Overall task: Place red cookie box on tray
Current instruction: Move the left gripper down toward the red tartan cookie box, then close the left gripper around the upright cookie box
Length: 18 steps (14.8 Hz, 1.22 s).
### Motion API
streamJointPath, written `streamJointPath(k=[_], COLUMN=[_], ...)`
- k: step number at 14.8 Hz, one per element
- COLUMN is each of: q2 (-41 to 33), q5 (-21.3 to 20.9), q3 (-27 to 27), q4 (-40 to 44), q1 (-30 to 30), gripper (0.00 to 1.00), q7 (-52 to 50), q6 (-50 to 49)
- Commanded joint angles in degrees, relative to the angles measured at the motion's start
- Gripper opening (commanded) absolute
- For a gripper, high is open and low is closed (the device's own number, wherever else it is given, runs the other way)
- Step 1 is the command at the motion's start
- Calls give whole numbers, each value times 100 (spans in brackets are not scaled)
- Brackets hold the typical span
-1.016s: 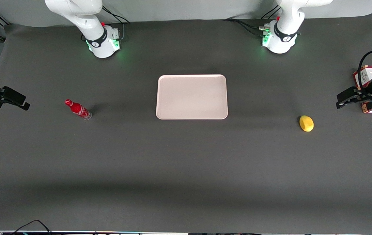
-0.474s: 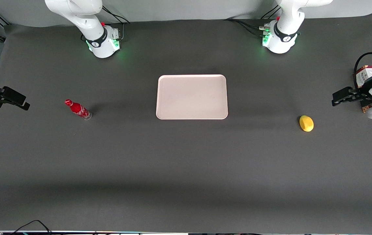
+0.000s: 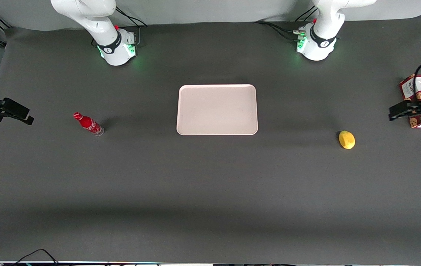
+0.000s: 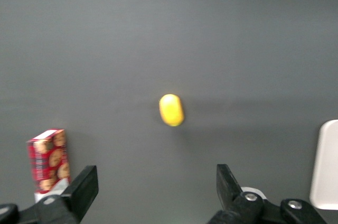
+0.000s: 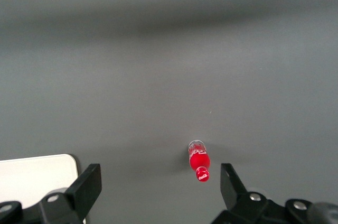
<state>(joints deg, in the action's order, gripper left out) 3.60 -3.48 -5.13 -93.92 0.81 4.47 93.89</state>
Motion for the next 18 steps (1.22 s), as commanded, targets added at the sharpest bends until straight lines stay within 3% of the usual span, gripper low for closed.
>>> streamJointPath(k=[1, 3, 6, 11, 18], q2=[26, 35, 35, 61, 359], q5=[-100, -4, 154, 155, 303], q3=[-986, -1593, -2052, -2062, -2071], q4=[-204, -608, -1189, -1672, -2622], q1=[-28, -28, -124, -721, -1785], gripper=[100, 100, 100, 100, 100], q7=[1376, 2195, 2778, 3007, 3797], q6=[443, 970, 1587, 1877, 3099])
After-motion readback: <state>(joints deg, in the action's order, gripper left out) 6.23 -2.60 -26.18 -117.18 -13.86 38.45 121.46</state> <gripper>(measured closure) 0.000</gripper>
